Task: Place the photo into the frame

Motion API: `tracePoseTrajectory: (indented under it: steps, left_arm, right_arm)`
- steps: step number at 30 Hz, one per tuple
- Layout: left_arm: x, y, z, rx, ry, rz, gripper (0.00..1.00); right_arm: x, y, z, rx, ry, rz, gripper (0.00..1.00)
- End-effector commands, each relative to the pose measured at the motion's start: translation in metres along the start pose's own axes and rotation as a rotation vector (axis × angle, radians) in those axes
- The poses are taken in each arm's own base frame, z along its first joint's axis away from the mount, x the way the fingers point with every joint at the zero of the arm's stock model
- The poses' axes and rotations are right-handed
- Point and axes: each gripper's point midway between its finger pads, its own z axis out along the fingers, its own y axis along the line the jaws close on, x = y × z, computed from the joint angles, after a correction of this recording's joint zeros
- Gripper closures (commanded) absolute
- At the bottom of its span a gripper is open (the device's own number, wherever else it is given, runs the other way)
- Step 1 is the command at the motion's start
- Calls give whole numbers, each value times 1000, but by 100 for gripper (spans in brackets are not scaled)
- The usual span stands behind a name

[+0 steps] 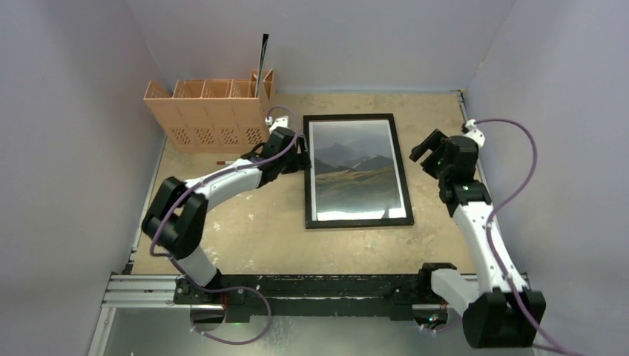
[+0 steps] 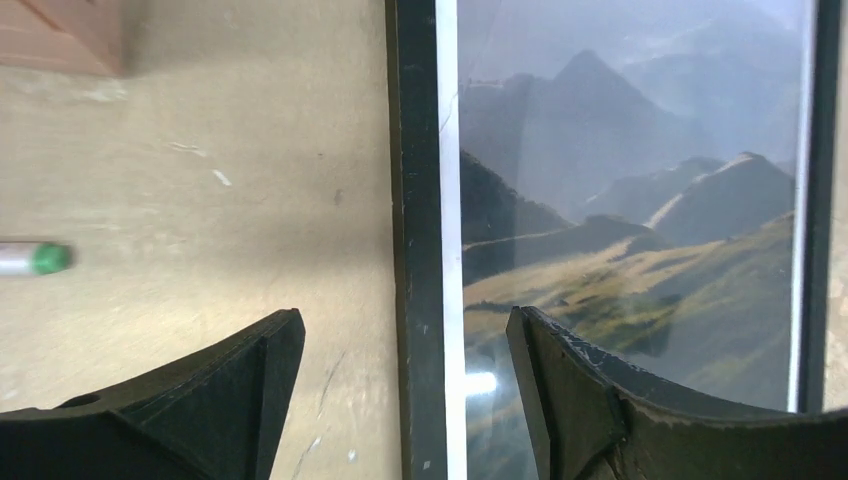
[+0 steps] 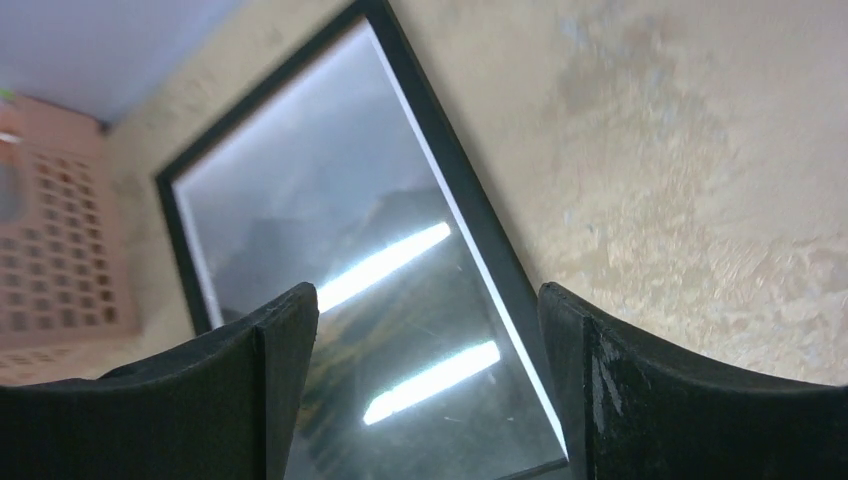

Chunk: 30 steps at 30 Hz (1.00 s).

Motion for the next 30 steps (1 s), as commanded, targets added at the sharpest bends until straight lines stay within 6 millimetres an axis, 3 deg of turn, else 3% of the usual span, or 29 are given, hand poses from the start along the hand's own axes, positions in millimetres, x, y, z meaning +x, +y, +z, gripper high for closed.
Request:
tracePoseTrajectory:
  steps: [1, 10, 14, 15, 20, 27, 30]
  left_arm:
    - [-36, 3, -56, 10, -119, 43, 21]
    - [-89, 22, -179, 32, -368, 60, 22]
    - [-109, 40, -241, 34, -520, 33, 22]
    - [-114, 45, -260, 40, -563, 18, 22]
    - [-124, 68, -317, 12, -655, -7, 20]
    - [-125, 94, -362, -48, -700, -13, 15]
    - [-127, 101, -377, -61, -732, -34, 12]
  right_arm:
    - [-46, 11, -50, -21, -154, 4, 17]
    - [-101, 22, -169, -127, -411, 34, 17]
    - [-119, 29, -213, -188, -509, 4, 4]
    - [-123, 29, -221, -190, -528, -1, 1]
    - [-135, 16, -246, -125, -586, 10, 1]
    - [-153, 7, -279, -95, -682, 64, 1]
    - [-156, 7, -284, -94, -694, 73, 1]
